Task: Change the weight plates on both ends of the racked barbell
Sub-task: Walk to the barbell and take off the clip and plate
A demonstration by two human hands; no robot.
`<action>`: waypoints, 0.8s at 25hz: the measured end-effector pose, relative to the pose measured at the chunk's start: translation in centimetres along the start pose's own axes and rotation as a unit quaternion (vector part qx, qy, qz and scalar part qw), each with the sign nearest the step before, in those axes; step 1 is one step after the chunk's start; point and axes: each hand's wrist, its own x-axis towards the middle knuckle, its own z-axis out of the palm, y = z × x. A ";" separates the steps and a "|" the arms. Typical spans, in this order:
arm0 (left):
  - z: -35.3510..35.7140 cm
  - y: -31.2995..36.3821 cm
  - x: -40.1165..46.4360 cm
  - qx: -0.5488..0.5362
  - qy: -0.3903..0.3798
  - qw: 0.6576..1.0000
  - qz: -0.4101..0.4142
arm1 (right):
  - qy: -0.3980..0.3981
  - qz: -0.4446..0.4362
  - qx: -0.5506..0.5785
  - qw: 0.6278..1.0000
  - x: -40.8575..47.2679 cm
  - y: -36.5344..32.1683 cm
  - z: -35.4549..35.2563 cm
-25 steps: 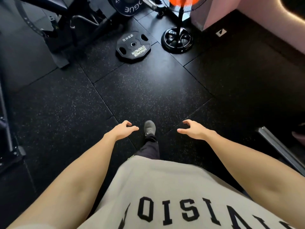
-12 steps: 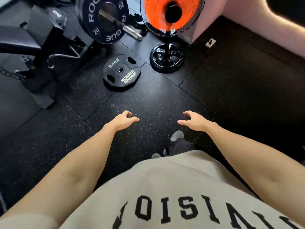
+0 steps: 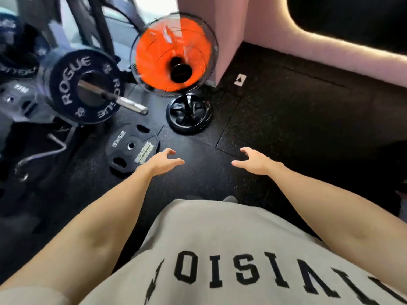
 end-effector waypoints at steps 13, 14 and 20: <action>0.4 21.8 16.0 0.314 -0.202 0.892 0.254 | 0.188 0.319 0.400 0.838 -6.6 7.0 3.6; 1.6 23.3 16.3 0.337 -0.221 0.873 0.273 | 0.203 0.344 0.433 0.808 -7.5 7.3 5.1; 9.1 29.1 14.3 0.489 -0.299 0.724 0.384 | 0.285 0.426 0.567 0.645 -13.9 3.8 13.7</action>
